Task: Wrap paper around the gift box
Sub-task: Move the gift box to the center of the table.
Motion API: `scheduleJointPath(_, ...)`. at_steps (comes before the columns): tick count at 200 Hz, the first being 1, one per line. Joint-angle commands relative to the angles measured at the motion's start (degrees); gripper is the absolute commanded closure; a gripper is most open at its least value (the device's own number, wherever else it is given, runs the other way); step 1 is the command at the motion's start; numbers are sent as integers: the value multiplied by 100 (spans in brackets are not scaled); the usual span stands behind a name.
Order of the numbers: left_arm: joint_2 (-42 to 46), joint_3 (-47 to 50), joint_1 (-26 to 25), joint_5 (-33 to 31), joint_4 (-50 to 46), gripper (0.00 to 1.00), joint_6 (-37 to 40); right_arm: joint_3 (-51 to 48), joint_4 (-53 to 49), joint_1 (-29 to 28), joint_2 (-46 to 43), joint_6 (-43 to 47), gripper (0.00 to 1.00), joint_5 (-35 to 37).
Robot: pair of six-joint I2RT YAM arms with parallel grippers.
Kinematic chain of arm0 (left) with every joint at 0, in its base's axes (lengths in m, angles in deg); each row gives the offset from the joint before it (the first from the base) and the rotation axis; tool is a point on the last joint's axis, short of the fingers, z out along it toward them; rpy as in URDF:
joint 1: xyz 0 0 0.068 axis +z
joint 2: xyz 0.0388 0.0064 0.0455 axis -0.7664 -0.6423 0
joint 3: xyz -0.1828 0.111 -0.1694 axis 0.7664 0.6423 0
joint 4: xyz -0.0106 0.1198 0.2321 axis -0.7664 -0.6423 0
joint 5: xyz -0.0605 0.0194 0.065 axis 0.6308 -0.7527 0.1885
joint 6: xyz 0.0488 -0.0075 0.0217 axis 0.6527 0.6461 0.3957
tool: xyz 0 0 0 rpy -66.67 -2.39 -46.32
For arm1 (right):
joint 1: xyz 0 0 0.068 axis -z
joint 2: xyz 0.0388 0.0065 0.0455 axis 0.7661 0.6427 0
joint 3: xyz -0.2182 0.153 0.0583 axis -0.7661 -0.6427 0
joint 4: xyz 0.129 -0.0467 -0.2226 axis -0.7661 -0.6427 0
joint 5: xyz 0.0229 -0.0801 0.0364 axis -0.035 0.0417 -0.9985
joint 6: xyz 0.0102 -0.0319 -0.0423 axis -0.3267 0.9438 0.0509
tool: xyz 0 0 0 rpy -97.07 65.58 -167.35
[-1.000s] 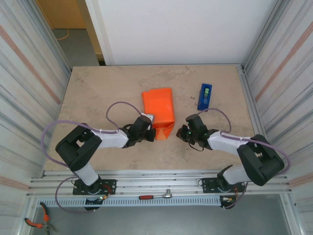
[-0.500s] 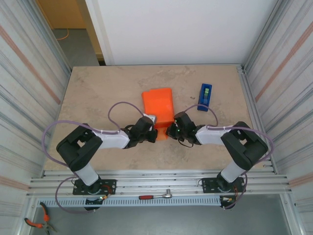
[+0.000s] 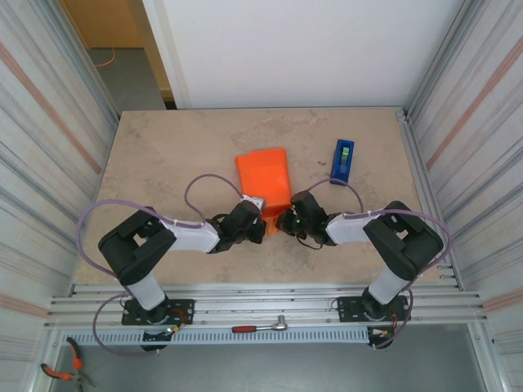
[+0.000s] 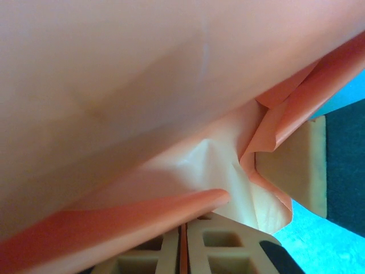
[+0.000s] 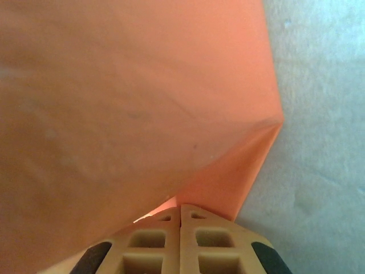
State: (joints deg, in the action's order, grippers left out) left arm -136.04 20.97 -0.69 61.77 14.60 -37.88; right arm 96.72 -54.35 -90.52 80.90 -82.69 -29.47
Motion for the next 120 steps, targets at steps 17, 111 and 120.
scheduleJointPath(17,390,311,-256,-107,-190,89,-222,-307,-504,-181,-411,-92,100,130)
scheduleJointPath(111,2070,376,135,-389,-1331,85,10,-168,-2223,20,-1965,636,100,688)
scheduleJointPath(120,2184,374,216,-438,-1495,85,95,-108,-2378,25,-2034,784,100,772)
